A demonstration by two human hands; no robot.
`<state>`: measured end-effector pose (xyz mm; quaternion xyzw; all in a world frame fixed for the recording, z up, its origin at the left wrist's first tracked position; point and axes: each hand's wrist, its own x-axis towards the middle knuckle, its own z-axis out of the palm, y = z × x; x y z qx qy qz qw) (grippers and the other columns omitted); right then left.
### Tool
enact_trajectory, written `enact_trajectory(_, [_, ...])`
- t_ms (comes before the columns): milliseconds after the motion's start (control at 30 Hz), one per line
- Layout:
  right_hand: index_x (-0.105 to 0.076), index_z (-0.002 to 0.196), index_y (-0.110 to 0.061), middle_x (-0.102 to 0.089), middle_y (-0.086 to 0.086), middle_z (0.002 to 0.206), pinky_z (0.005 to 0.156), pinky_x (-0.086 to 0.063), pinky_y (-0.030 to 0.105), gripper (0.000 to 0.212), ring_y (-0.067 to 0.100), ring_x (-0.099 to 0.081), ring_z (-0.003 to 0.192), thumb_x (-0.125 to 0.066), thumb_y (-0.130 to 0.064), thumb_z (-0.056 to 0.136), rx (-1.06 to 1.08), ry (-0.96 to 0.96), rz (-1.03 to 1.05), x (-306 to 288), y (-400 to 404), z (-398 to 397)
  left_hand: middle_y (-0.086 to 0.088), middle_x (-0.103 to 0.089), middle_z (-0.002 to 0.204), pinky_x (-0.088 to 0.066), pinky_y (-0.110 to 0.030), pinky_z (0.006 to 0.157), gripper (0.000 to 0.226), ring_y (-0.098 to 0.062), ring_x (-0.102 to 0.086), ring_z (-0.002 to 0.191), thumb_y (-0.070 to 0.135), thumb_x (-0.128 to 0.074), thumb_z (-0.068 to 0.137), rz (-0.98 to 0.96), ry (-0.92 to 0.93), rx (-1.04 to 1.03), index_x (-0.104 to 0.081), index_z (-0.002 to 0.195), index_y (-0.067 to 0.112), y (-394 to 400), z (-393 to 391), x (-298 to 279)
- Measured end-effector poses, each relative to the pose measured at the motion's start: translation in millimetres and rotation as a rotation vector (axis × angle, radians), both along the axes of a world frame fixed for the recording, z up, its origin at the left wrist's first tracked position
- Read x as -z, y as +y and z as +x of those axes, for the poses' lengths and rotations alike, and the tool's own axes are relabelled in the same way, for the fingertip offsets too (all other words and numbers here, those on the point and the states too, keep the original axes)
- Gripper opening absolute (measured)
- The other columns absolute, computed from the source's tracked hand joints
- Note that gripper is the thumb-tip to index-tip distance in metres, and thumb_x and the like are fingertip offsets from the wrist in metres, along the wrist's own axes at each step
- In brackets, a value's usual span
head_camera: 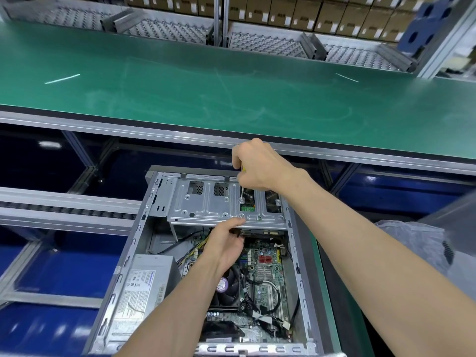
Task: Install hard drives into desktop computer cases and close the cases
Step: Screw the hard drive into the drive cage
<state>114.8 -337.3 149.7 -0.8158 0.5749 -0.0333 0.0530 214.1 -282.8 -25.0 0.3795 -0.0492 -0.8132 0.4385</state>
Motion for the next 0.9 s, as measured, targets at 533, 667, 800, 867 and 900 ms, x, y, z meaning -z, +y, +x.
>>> enact_trajectory(533, [-0.042, 0.072, -0.015, -0.035, 0.001, 0.072, 0.066, -0.037, 0.039, 0.03, 0.034, -0.048, 0.075, -0.061, -0.027, 0.092, 0.072, 0.111, -0.104, 1, -3, 2, -0.026, -0.049, 0.144, -0.021, -0.041, 0.124, 0.017, -0.031, -0.044, 0.139, -0.007, -0.064, 0.084, -0.025, -0.038, 0.015, -0.063, 0.101, -0.005, 0, -1, 0])
enact_trajectory(667, [-0.066, 0.095, -0.01, -0.06, 0.009, 0.095, 0.07, -0.054, 0.04, 0.022, 0.034, -0.059, 0.089, -0.062, -0.006, 0.073, -0.006, 0.028, 0.02, -5, -1, 3, -0.021, -0.059, 0.127, -0.02, -0.039, 0.125, 0.015, -0.029, -0.045, 0.138, -0.008, -0.063, 0.085, -0.019, -0.035, 0.01, -0.064, 0.1, -0.004, 0, -1, 1])
enact_trajectory(800, [-0.058, 0.088, -0.009, -0.043, 0.005, 0.081, 0.065, -0.044, 0.038, 0.006, 0.035, -0.052, 0.08, -0.062, -0.009, 0.083, 0.044, 0.056, -0.08, 1, -3, 1, -0.021, -0.06, 0.123, -0.026, -0.038, 0.122, 0.013, -0.028, -0.051, 0.128, -0.008, -0.062, 0.086, -0.026, -0.025, 0.005, -0.065, 0.098, -0.004, -1, -1, 2])
enact_trajectory(867, [-0.045, 0.085, -0.011, -0.031, 0.002, 0.075, 0.065, -0.036, 0.039, 0.018, 0.034, -0.044, 0.076, -0.059, -0.02, 0.094, 0.063, 0.133, -0.152, 6, -2, 3, -0.02, -0.063, 0.118, -0.027, -0.039, 0.122, 0.011, -0.028, -0.054, 0.123, -0.008, -0.062, 0.087, -0.027, -0.027, 0.004, -0.065, 0.097, -0.004, -1, -1, 3])
enact_trajectory(900, [-0.043, 0.085, -0.012, -0.03, 0.002, 0.074, 0.065, -0.035, 0.039, 0.022, 0.033, -0.042, 0.075, -0.058, -0.024, 0.096, 0.08, 0.147, -0.171, 6, -2, 4, -0.018, -0.064, 0.112, -0.027, -0.039, 0.122, 0.01, -0.028, -0.055, 0.12, -0.008, -0.062, 0.087, -0.023, -0.031, 0.005, -0.066, 0.095, -0.004, -1, -1, 3])
